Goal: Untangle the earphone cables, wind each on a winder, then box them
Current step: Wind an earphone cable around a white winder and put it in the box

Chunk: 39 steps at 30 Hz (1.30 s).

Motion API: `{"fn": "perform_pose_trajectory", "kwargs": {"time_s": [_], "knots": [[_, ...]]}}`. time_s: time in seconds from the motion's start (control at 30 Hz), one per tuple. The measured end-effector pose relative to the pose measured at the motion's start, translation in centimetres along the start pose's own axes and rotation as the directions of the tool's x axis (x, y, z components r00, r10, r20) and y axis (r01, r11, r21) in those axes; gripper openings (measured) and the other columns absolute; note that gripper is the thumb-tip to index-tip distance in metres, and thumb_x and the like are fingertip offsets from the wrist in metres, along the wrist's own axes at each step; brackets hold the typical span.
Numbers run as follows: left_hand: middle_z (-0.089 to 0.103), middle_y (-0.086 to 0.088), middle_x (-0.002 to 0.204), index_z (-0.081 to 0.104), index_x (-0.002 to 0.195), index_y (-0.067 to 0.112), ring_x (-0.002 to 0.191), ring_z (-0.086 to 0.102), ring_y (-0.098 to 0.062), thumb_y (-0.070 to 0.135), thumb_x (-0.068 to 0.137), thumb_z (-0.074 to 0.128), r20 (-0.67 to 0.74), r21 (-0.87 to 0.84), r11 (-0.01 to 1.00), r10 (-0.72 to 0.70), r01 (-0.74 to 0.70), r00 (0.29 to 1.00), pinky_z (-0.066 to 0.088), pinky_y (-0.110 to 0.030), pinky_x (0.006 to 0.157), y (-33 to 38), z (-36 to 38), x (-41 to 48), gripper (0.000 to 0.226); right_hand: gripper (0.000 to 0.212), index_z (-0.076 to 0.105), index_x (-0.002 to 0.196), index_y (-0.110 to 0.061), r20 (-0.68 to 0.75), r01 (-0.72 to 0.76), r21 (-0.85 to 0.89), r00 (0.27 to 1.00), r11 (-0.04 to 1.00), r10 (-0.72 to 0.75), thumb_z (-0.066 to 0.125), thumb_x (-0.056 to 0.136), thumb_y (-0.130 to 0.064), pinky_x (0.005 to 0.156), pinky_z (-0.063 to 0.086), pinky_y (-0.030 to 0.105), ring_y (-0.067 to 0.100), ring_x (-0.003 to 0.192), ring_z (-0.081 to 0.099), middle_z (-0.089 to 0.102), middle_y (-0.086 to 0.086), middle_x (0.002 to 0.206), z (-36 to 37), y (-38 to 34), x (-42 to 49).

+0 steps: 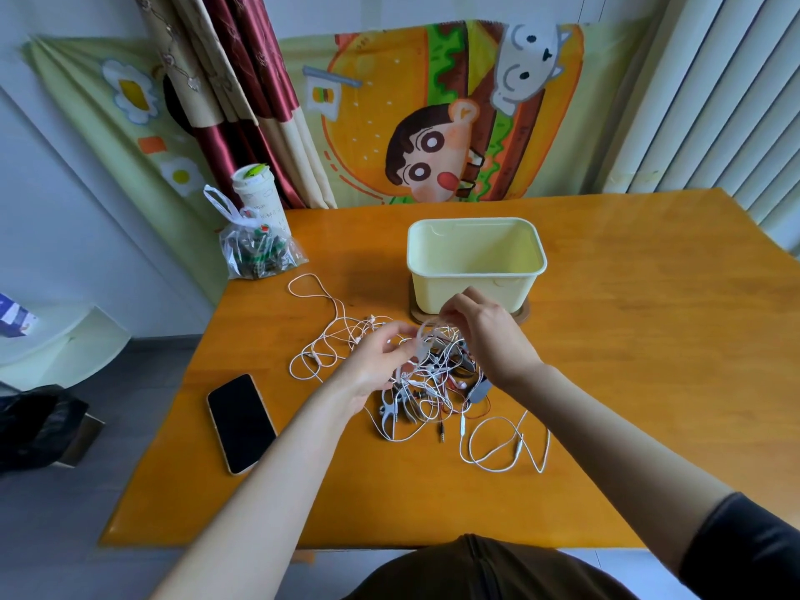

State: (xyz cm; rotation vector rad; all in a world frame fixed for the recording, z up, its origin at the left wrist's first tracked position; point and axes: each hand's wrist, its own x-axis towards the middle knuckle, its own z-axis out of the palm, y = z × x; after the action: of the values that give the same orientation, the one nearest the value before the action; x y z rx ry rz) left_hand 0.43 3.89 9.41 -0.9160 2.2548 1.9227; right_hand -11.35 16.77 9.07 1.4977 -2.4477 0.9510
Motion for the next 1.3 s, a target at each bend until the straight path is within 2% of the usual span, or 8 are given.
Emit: {"fn": "perform_pose_trajectory", "kwargs": {"time_s": [0.1, 0.17, 0.27, 0.43, 0.67, 0.9, 1.17, 1.3], "knots": [[0.067, 0.002, 0.109, 0.058, 0.113, 0.027, 0.098, 0.062, -0.017, 0.027, 0.095, 0.055, 0.04, -0.099, 0.995, 0.021, -0.017, 0.999, 0.048, -0.045, 0.092, 0.1, -0.2, 0.1, 0.018, 0.013, 0.066, 0.095, -0.001, -0.02, -0.09, 0.12, 0.995, 0.989, 0.093, 0.056, 0.091, -0.008, 0.073, 0.049, 0.022, 0.021, 0.078, 0.061, 0.063, 0.01, 0.093, 0.4, 0.1, -0.1], [0.067, 0.0, 0.1, 0.058, 0.111, 0.023, 0.088, 0.061, -0.018, 0.024, 0.094, 0.056, 0.077, -0.286, 0.958, 0.028, -0.005, 0.997, 0.049, -0.043, 0.087, 0.3, 0.0, 0.1, 0.018, 0.013, 0.065, 0.096, -0.001, -0.013, -0.174, 0.202, 0.983, 0.964, 0.181, 0.056, 0.092, -0.009, 0.071, 0.047, 0.019, 0.017, 0.076, 0.059, 0.064, 0.007, 0.09, 0.9, -0.2, -0.2], [0.065, -0.009, 0.098, 0.059, 0.108, 0.016, 0.082, 0.059, -0.021, 0.018, 0.093, 0.054, 0.078, -0.572, 0.819, 0.014, 0.034, 0.997, 0.051, -0.039, 0.078, 0.7, 0.5, 0.2, 0.016, 0.013, 0.061, 0.095, -0.005, 0.027, -0.308, 0.295, 0.949, 0.905, 0.314, 0.052, 0.095, -0.014, 0.062, 0.046, 0.025, 0.017, 0.067, 0.058, 0.061, 0.001, 0.076, 1.7, -1.0, -0.5], [0.066, -0.008, 0.072, 0.057, 0.095, 0.009, 0.053, 0.062, -0.015, 0.01, 0.095, 0.051, 0.038, -0.764, 0.643, -0.051, 0.062, 0.998, 0.055, -0.04, 0.082, 0.8, 0.5, 0.7, 0.006, 0.01, 0.055, 0.089, -0.01, 0.128, -0.415, 0.413, 0.908, 0.811, 0.399, 0.051, 0.096, -0.015, 0.048, 0.041, 0.009, -0.001, 0.048, 0.055, 0.059, -0.007, 0.068, 2.8, -1.8, -1.4], [0.065, -0.008, 0.096, 0.061, 0.102, 0.023, 0.087, 0.058, -0.024, 0.026, 0.095, 0.053, 0.022, -0.681, 0.725, -0.116, 0.1, 0.993, 0.048, -0.042, 0.079, 0.2, 0.5, 1.1, 0.011, 0.011, 0.058, 0.087, -0.011, 0.117, -0.422, 0.445, 0.902, 0.79, 0.416, 0.053, 0.095, -0.017, 0.05, 0.043, 0.014, 0.006, 0.055, 0.053, 0.057, -0.006, 0.068, 3.2, -2.1, -1.7], [0.064, -0.009, 0.107, 0.061, 0.096, 0.021, 0.098, 0.059, -0.027, 0.028, 0.095, 0.051, 0.034, -0.777, 0.624, -0.09, 0.083, 0.995, 0.047, -0.041, 0.082, 0.1, 1.2, 1.4, 0.012, 0.013, 0.062, 0.087, -0.009, 0.171, -0.429, 0.473, 0.902, 0.77, 0.397, 0.053, 0.095, -0.013, 0.049, 0.046, 0.014, 0.005, 0.052, 0.053, 0.059, -0.003, 0.067, 3.3, -2.3, -2.0], [0.06, -0.006, 0.095, 0.058, 0.106, 0.025, 0.09, 0.056, -0.019, 0.035, 0.095, 0.053, -0.193, -0.698, 0.716, -0.181, -0.005, 0.964, 0.046, -0.036, 0.075, 0.5, 1.5, 1.9, 0.016, 0.018, 0.069, 0.088, -0.008, 0.206, -0.404, 0.406, 0.914, 0.82, 0.349, 0.054, 0.094, -0.014, 0.046, 0.036, 0.01, 0.0, 0.045, 0.046, 0.052, -0.012, 0.06, 3.4, -2.8, -2.2], [0.058, -0.003, 0.092, 0.06, 0.094, 0.031, 0.085, 0.054, -0.016, 0.029, 0.094, 0.057, -0.378, -0.529, 0.841, -0.112, -0.115, 0.919, 0.049, -0.032, 0.077, 0.1, 1.5, 1.8, 0.004, 0.018, 0.07, 0.089, -0.007, 0.19, -0.366, 0.383, 0.93, 0.848, 0.316, 0.057, 0.093, -0.019, 0.048, 0.037, 0.009, -0.002, 0.048, 0.05, 0.057, -0.008, 0.062, 2.7, -3.3, -1.7]]}}
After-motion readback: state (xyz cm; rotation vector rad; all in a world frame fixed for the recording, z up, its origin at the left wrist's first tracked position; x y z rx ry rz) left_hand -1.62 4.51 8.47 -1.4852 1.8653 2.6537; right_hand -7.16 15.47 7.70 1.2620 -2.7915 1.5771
